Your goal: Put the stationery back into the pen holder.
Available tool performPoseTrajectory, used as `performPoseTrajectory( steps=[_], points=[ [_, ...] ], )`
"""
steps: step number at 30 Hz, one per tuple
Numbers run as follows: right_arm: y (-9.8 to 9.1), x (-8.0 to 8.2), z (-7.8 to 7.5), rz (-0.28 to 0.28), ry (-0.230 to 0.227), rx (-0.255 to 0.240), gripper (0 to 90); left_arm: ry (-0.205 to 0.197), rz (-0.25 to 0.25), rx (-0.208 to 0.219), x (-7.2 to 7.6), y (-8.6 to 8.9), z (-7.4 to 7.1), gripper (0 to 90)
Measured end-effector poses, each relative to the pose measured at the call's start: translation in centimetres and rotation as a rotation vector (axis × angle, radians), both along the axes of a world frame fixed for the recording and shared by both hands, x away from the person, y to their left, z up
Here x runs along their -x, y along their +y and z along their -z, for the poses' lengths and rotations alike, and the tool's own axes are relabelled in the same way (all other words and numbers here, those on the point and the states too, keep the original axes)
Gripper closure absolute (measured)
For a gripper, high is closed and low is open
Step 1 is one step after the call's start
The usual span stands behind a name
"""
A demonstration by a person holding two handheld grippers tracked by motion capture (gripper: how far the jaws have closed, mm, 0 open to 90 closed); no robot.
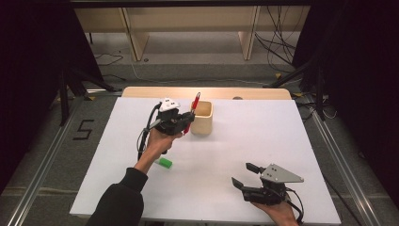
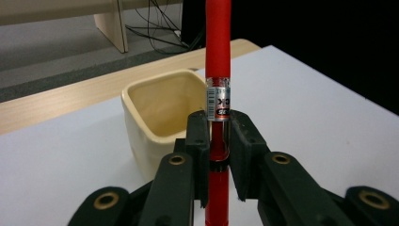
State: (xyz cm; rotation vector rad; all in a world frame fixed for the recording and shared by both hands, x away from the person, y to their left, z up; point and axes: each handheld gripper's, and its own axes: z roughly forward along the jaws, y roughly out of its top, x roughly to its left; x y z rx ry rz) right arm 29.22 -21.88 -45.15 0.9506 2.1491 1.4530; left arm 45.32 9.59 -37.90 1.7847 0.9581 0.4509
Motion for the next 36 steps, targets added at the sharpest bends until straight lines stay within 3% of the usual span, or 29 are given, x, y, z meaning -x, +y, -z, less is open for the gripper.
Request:
performPoseTrajectory(
  steps=[10, 20, 36],
  points=[
    [0.1, 0.1, -0.1, -0.010, -0.001, 0.001, 27.4, -0.033, -0.048, -0.001, -2.4, -0.5, -1.0, 78.8],
    [0.4, 0.1, 0.1, -0.023, -0.008, 0.014, 27.4, -0.038, -0.053, 0.011, -4.3, -2.4, -1.6, 78.7],
    [0.6, 0.3, 0.1, -0.047, -0.003, 0.015, 27.5, -0.021, -0.109, 0.039, -6.8, -4.1, -0.3, 78.7]
  ],
)
